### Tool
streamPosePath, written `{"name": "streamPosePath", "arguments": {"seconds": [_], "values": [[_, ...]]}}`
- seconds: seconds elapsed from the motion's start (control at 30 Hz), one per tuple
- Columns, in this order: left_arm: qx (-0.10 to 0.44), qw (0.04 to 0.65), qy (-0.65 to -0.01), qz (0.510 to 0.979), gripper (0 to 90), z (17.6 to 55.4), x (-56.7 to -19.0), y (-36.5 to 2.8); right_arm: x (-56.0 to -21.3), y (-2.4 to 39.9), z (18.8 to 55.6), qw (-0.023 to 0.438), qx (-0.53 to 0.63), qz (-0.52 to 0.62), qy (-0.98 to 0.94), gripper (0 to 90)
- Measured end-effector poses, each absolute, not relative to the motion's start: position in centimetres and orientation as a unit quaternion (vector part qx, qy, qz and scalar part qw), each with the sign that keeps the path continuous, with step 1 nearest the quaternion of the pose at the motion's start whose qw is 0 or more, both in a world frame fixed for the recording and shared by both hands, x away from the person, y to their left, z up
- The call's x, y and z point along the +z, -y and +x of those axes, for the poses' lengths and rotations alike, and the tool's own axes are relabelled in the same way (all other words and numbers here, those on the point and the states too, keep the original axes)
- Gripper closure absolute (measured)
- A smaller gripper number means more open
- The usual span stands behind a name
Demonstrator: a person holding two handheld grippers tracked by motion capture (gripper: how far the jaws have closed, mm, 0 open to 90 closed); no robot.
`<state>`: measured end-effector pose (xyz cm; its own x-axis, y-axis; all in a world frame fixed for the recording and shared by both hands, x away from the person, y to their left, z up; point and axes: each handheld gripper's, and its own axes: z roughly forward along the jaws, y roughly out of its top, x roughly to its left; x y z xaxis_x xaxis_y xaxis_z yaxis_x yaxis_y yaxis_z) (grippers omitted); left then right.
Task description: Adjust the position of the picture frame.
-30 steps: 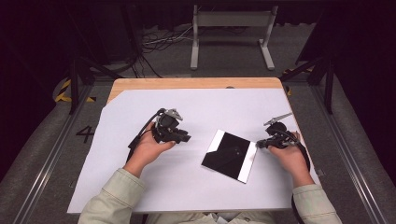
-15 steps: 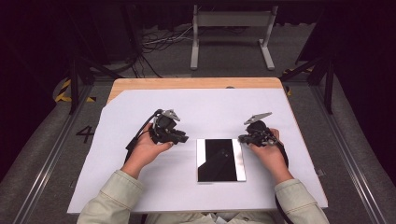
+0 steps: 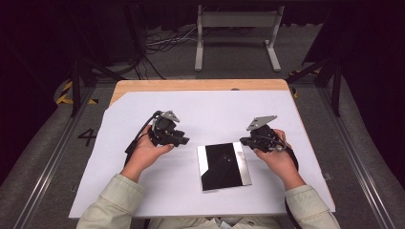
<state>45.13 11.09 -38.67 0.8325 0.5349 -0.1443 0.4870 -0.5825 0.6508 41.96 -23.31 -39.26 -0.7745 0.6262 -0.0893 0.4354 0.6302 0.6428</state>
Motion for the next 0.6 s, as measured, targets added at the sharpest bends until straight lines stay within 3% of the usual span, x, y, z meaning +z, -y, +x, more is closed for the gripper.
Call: {"name": "streamPosePath", "arguments": {"seconds": [0.33, 0.6], "values": [[0.080, 0.396, -0.291, 0.867, 51.0, 45.2, -37.9, -12.3, -36.9, 23.2, 39.0, 0.143, 0.300, 0.248, -0.910, 90.0], [0.067, 0.406, -0.299, 0.861, 49.1, 45.5, -37.9, -12.6, -36.5, 23.2, 37.4, 0.099, 0.260, 0.182, -0.943, 90.0]]}}
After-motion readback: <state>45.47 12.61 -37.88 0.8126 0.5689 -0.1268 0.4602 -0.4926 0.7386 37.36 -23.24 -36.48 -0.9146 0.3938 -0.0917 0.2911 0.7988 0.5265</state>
